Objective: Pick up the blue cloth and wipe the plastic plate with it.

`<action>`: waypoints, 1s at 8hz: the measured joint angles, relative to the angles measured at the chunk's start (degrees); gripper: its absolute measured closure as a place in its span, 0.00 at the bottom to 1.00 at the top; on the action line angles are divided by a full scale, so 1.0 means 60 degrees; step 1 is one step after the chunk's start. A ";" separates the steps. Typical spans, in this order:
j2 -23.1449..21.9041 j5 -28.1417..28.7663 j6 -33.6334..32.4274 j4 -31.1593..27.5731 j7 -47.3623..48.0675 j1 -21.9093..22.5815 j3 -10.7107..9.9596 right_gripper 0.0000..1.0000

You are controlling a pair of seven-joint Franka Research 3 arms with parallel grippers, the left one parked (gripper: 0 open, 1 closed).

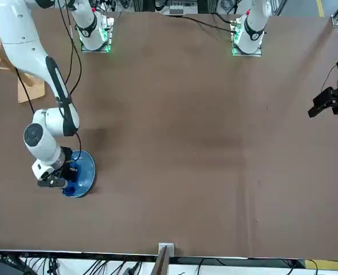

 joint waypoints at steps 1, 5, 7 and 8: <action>-0.0112 -0.0021 -0.0021 -0.0186 0.0137 0.0068 0.0000 0.96; -0.0441 -0.0047 -0.0520 -0.0556 0.0873 0.0577 -0.0023 0.96; -0.0453 -0.0037 -0.0539 -0.0548 0.0977 0.0653 -0.0031 0.96; -0.0426 -0.0001 -0.0538 -0.0502 0.1096 0.0704 -0.0030 0.96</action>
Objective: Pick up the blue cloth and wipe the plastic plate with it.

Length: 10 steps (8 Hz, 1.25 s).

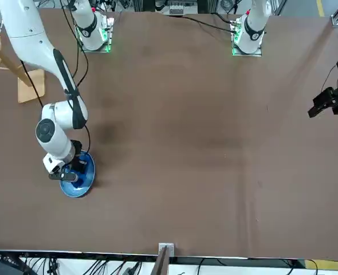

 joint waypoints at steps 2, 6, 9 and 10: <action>0.0262 0.0152 0.0000 0.0427 0.0116 0.0133 0.0009 0.96; 0.0878 0.0172 0.0001 0.1395 0.0086 0.0137 0.0024 0.96; 0.1071 0.0173 0.0041 0.1697 -0.0599 -0.0317 0.0025 0.96; 0.1072 0.0173 0.0042 0.1689 -0.0744 -0.0474 0.0034 0.96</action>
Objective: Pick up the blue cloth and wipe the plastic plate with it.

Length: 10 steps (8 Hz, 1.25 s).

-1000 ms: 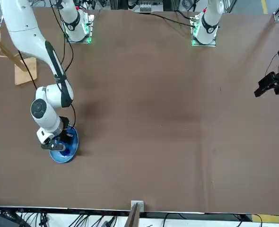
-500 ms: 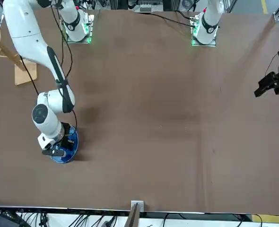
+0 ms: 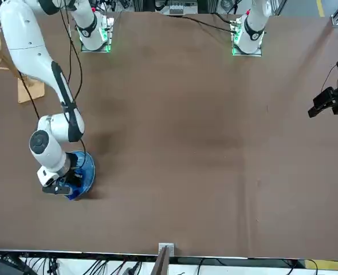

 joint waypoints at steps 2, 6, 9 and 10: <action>-0.0020 0.0000 0.0033 -0.0060 -0.0025 -0.0080 0.0032 0.96; -0.0338 -0.0013 0.0053 -0.0603 0.0259 0.0101 0.0014 0.96; -0.0560 -0.0018 -0.0241 -0.0860 0.0981 0.0571 -0.0045 0.96; -0.0579 -0.0013 -0.0272 -0.0874 0.1125 0.0692 -0.0047 0.96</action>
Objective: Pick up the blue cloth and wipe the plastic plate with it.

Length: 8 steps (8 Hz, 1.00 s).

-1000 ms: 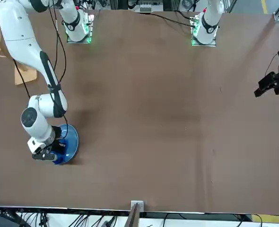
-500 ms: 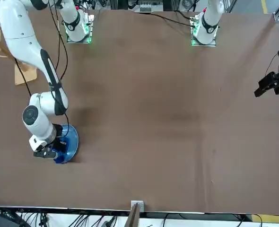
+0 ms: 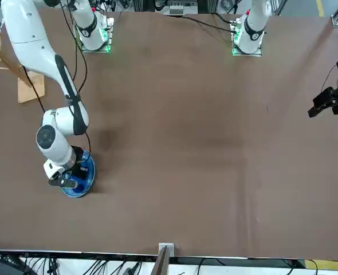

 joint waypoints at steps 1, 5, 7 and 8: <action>0.0006 0.0062 0.0001 0.0011 0.0116 0.0090 0.0000 0.96; 0.0362 0.0235 0.0172 0.0545 -0.0033 0.0126 -0.0001 0.96; 0.0631 0.0316 0.0362 0.0917 -0.0676 -0.0191 0.0008 0.96; 0.0706 0.0346 0.0412 0.1026 -0.1025 -0.0406 0.0022 0.96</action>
